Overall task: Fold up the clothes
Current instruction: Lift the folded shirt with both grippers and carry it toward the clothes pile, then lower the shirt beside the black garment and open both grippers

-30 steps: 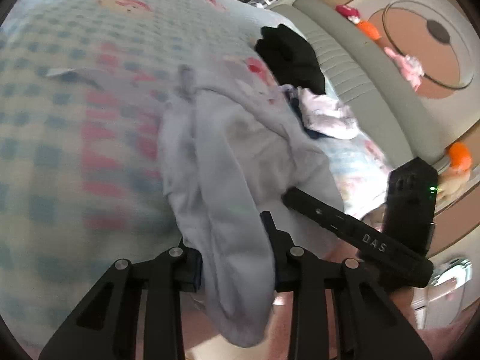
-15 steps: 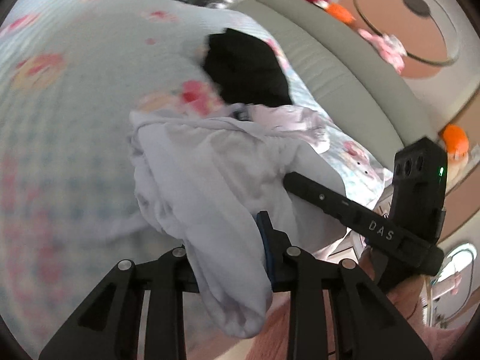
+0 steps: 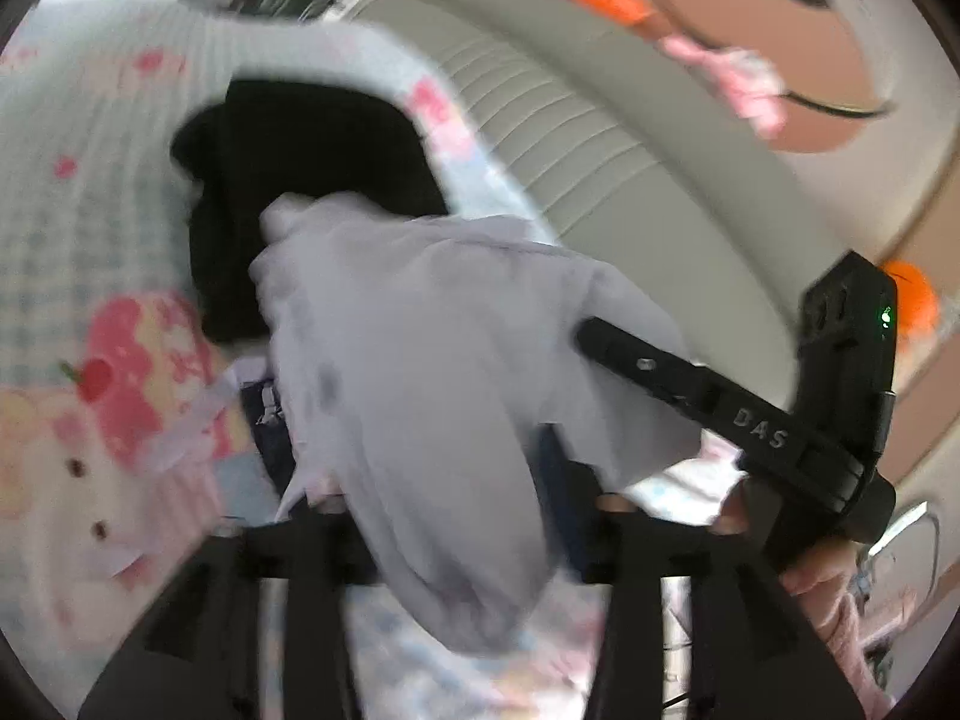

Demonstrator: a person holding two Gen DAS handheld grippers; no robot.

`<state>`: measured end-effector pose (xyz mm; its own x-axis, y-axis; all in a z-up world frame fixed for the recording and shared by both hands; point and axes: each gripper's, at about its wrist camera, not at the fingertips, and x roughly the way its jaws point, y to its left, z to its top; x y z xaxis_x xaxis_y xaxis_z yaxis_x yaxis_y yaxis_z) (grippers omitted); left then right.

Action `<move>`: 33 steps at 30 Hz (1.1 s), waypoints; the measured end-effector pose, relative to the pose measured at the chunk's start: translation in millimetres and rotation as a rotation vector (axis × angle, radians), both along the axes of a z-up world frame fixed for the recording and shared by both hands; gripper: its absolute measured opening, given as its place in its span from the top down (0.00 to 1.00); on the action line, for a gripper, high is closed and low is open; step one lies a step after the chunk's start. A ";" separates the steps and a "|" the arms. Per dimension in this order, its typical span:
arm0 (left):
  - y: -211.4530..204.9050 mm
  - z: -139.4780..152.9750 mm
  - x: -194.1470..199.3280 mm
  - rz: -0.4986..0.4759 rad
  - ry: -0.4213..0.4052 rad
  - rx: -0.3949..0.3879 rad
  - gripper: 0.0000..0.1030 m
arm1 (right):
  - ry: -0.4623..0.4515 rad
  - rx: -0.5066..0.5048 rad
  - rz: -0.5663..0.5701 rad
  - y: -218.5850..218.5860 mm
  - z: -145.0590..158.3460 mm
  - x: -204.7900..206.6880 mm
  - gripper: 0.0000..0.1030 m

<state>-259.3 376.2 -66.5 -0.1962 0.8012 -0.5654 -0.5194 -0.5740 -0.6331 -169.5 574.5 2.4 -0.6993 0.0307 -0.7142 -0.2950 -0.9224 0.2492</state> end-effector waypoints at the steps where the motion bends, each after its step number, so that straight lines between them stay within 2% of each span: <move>1: 9.5 -22.0 -10.4 0.013 -0.059 -0.063 0.36 | -0.013 -0.006 -0.019 13.8 -6.8 -3.9 0.64; 3: 13.0 -55.5 -17.8 0.015 -0.182 -0.116 0.37 | -0.040 -0.019 -0.056 41.4 -20.4 -11.7 0.56; 4: 10.3 -64.0 -16.9 0.017 -0.212 -0.108 0.37 | -0.053 -0.026 -0.075 55.2 -27.2 -15.6 0.45; 5: 3.7 -61.0 -10.4 0.034 -0.183 -0.078 0.37 | -0.066 -0.032 -0.094 68.9 -34.0 -19.5 0.37; 7: -5.8 -44.2 9.5 0.087 -0.050 -0.082 0.37 | 0.012 -0.061 -0.120 75.1 -27.1 -7.5 0.37; 12: -19.2 3.4 53.3 0.182 0.278 -0.116 0.39 | 0.136 0.049 -0.157 53.6 3.2 11.8 0.37; 14: -16.1 20.8 51.2 0.156 0.318 -0.083 0.40 | 0.199 0.114 -0.152 38.7 16.5 21.5 0.37; 16: 0.5 32.3 43.4 0.107 0.313 -0.053 0.42 | 0.206 0.138 -0.123 29.6 18.5 21.3 0.37; 18: 17.2 29.5 34.7 0.057 0.281 -0.071 0.43 | 0.173 0.127 -0.080 25.5 11.9 13.1 0.38; 22: 45.2 -12.7 11.4 0.000 0.126 -0.168 0.48 | 0.017 0.082 -0.075 36.8 -26.2 -12.6 0.44; 24: 54.4 -37.7 2.7 -0.020 0.039 -0.198 0.50 | -0.037 0.031 -0.074 46.8 -49.2 -20.9 0.42; 25: 57.4 -43.8 2.1 -0.019 0.025 -0.209 0.49 | -0.050 0.031 -0.073 48.6 -58.0 -23.1 0.40; 30: 65.0 -38.0 6.8 -0.045 0.069 -0.258 0.49 | -0.056 0.062 -0.068 48.7 -67.8 -25.5 0.34; 33: 51.4 -22.1 10.1 -0.059 0.078 -0.219 0.47 | -0.038 0.075 -0.077 43.6 -58.6 -19.6 0.33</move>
<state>-249.2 427.6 -88.6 -0.2029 0.6724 -0.7118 -0.5987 -0.6604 -0.4532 -189.2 618.2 -56.3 -0.6653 0.1377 -0.7338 -0.3740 -0.9121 0.1679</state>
